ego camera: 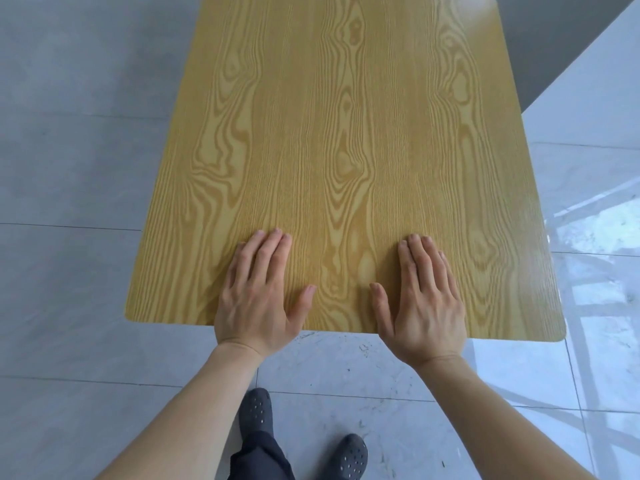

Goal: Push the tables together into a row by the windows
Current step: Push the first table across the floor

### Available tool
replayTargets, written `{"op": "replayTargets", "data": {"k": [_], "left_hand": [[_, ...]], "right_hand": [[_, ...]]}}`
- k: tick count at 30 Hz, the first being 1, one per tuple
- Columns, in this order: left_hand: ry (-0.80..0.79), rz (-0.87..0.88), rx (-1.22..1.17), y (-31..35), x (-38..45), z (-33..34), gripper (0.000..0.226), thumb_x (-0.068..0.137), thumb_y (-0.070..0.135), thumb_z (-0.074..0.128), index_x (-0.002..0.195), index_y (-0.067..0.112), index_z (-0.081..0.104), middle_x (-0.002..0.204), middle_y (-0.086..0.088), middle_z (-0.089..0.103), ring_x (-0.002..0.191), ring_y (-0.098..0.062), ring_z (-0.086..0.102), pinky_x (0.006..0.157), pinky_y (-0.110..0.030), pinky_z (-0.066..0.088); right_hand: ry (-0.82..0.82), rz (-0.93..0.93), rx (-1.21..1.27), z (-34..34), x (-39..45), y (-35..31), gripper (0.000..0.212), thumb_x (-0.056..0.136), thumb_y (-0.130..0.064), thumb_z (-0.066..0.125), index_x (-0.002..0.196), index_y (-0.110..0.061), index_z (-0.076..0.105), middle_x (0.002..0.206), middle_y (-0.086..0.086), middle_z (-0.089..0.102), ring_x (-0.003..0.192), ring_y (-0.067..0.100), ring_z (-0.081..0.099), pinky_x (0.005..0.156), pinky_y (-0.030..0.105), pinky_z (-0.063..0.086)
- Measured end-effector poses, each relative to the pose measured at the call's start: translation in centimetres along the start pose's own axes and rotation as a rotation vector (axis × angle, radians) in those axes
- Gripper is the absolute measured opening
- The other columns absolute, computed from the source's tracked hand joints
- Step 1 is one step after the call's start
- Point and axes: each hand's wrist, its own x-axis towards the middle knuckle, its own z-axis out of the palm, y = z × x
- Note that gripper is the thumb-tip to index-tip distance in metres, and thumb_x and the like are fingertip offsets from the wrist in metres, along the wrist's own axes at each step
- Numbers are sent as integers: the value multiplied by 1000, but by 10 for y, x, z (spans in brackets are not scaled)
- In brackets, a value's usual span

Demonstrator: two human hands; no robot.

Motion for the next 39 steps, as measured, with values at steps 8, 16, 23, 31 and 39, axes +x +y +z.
{"op": "replayTargets", "data": {"k": [8, 16, 23, 31, 39], "left_hand": [[39, 20, -12, -2, 0, 2, 76, 98, 59, 37, 156, 11, 41, 161, -3, 42, 153, -26, 31, 116, -50, 39], [63, 24, -8, -15, 4, 1, 74, 98, 59, 36, 155, 13, 42, 161, -2, 43, 153, -24, 31, 115, -49, 40], [118, 62, -26, -17, 3, 5, 74, 99, 60, 34, 153, 11, 46, 159, -4, 46, 151, -25, 34, 117, -47, 37], [132, 83, -12, -22, 7, 6, 76, 100, 61, 32, 151, 8, 48, 156, -8, 49, 149, -29, 38, 115, -51, 39], [158, 126, -31, -46, 11, 4, 75, 99, 61, 34, 150, 9, 49, 156, -7, 50, 148, -29, 39, 117, -49, 38]], "right_hand": [[9, -1, 0, 1, 1, 0, 73, 101, -52, 40, 150, 3, 44, 160, 18, 42, 154, 34, 30, 127, 47, 23], [18, -1, 11, 4, 4, -14, 74, 102, -54, 38, 151, 2, 44, 160, 17, 41, 154, 34, 29, 128, 45, 20], [26, -4, -19, 5, 2, -12, 75, 102, -55, 35, 150, 1, 45, 160, 16, 42, 154, 33, 29, 127, 46, 23], [58, -12, -22, 8, 4, -16, 76, 101, -56, 36, 149, 2, 47, 159, 18, 43, 153, 35, 32, 126, 48, 25], [45, 9, -41, 13, 6, -39, 78, 103, -58, 28, 150, 2, 45, 159, 19, 42, 153, 35, 31, 127, 46, 22]]}}
